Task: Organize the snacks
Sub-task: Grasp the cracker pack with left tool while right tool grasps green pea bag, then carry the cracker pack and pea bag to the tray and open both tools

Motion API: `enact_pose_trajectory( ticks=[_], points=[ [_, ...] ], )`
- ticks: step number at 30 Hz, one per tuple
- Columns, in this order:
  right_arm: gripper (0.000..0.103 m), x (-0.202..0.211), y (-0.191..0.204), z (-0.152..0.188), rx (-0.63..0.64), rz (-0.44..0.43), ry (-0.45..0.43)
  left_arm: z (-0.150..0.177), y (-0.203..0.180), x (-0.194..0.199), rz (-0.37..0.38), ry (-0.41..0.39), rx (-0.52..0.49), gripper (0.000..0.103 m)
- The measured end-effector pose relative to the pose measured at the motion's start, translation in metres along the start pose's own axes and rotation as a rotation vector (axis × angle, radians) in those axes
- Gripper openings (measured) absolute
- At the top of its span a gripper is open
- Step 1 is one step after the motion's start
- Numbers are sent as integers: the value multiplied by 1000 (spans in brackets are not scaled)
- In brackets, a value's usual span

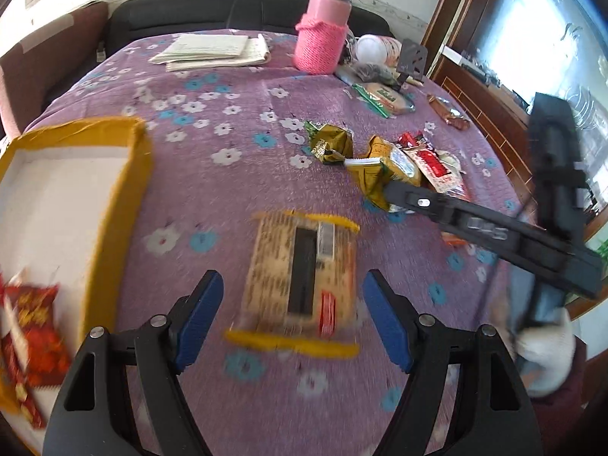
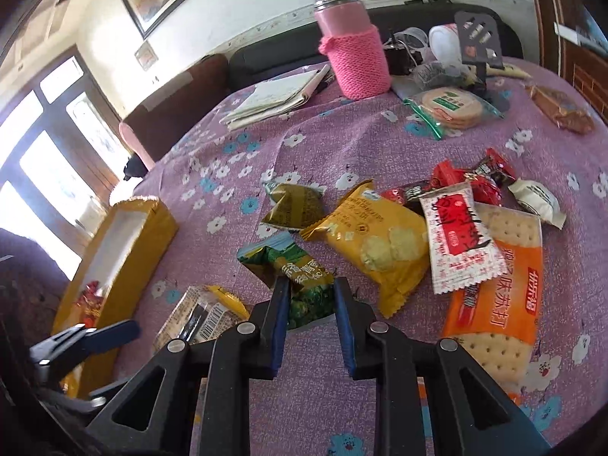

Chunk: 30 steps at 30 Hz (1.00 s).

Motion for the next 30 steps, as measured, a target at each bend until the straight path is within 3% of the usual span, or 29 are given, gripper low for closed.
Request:
enact_pose_trajectory(
  ticks=[6, 9, 10, 12, 18, 23, 30],
  points=[
    [22, 5, -9, -3, -35, -37, -1, -10, -15, -33, -57, 55, -78, 76],
    [22, 4, -7, -1, -27, -45, 4, -7, -26, -36, -99, 44, -145, 76],
    [22, 3, -7, -2, -28, -53, 7, -5, -30, -37, -129, 46, -165, 74],
    [21, 3, -7, -2, -29, -55, 6, -4, -31, -34, -108, 41, -174, 68],
    [17, 7, -8, -2, -54, -108, -5, 3, -20, -17, -54, 26, -90, 68],
    [15, 9, -6, -3, -64, -152, -15, 11, 3, 36, -13, -53, 3, 68],
    [15, 16, 1, -1, -86, -218, -28, 28, 64, 114, -35, -180, 147, 68]
  ],
)
Point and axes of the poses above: each gripper's, at about its wrist camera, not at the fingertips, and x roughly against the way its jaws point, y to its left, z to its underside, the point moved 1 cm from there along -x, roughly the way its jaws point, and after that the axes turned 4 degrees about y, right-handed, at the moved point
